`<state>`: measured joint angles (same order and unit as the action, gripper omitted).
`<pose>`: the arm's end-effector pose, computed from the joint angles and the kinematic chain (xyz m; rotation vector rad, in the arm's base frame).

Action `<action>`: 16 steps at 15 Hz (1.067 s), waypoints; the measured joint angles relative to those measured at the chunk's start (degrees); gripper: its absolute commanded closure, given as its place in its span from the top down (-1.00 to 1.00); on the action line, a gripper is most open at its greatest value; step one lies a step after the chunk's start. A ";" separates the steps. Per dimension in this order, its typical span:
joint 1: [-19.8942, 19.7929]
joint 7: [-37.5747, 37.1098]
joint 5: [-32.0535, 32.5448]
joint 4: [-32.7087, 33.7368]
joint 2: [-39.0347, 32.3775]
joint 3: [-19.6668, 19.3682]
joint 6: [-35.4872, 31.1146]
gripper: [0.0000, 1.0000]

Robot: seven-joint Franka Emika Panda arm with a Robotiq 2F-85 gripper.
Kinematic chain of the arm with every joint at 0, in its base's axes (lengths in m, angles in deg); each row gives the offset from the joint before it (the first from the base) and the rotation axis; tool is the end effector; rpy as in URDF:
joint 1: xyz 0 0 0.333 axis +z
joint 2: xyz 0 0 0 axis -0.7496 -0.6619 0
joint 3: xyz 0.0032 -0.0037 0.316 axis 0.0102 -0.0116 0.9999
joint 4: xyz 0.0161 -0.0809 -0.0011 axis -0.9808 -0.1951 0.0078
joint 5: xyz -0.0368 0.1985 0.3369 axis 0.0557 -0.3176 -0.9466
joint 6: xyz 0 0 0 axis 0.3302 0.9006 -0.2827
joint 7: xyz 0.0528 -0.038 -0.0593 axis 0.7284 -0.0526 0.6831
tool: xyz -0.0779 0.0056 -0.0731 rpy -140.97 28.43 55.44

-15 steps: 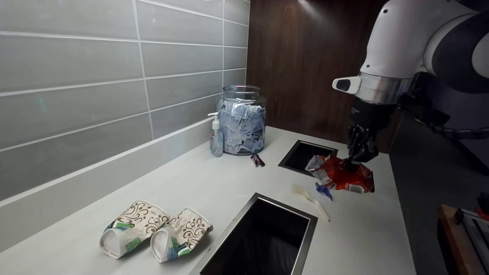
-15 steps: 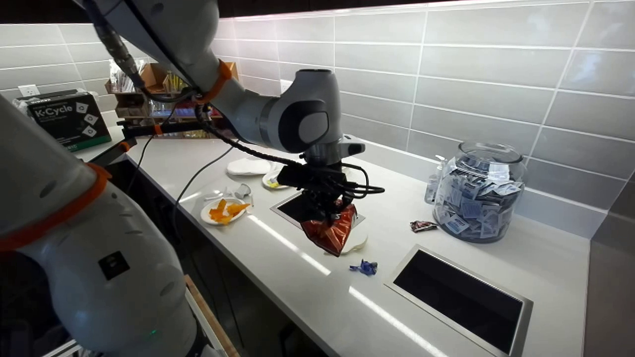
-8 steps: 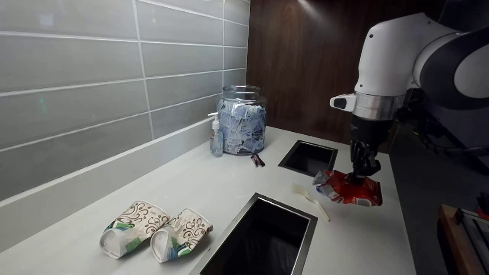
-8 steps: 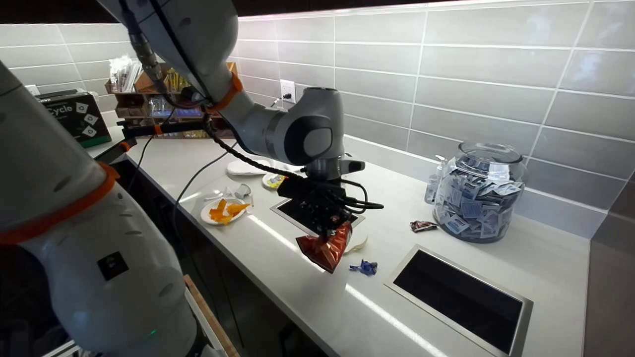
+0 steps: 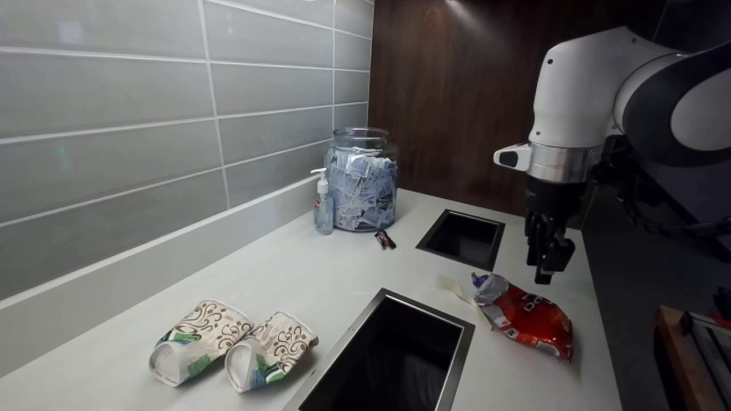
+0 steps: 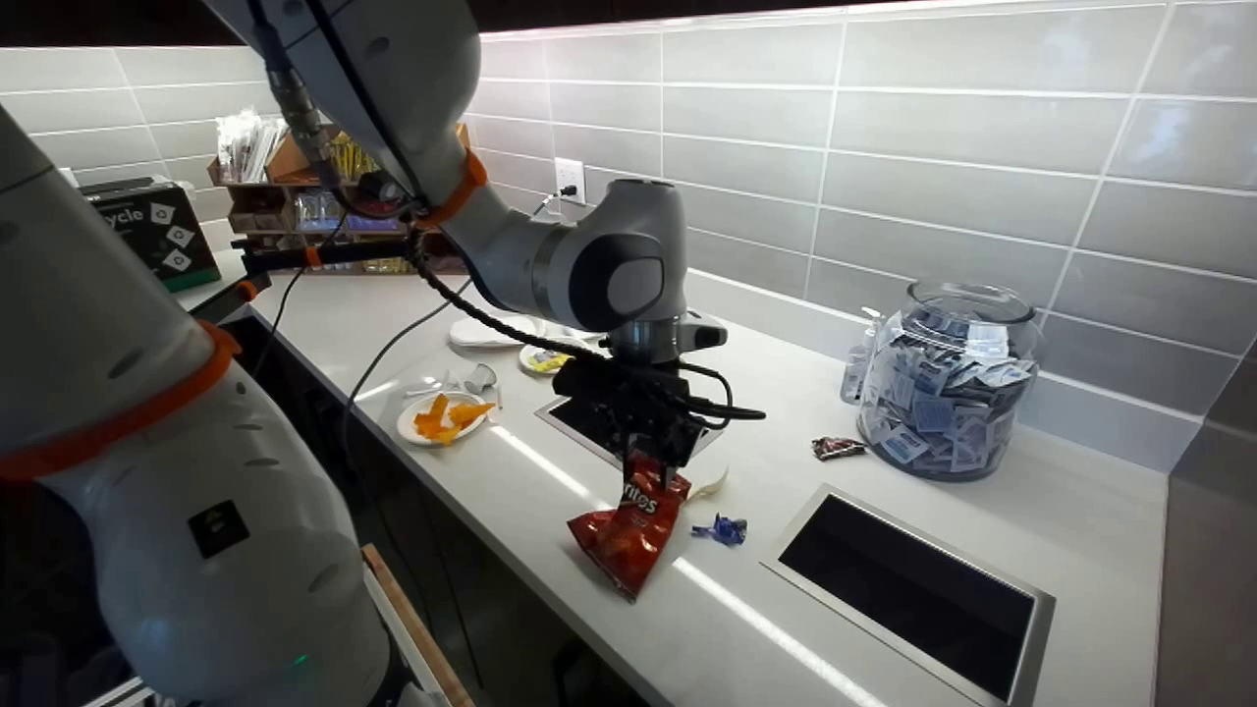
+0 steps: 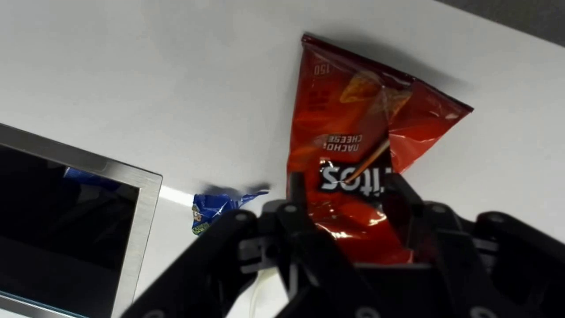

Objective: Empty the packet of doritos into the trash can on the left

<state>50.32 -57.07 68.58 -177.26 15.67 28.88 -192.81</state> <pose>0.3769 0.0028 0.2902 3.0011 0.5908 -0.1222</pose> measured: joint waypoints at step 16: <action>1.07 -3.95 -2.76 3.20 20.04 1.37 29.68 1.00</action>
<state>51.40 -61.02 65.83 -174.06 35.72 30.25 -163.13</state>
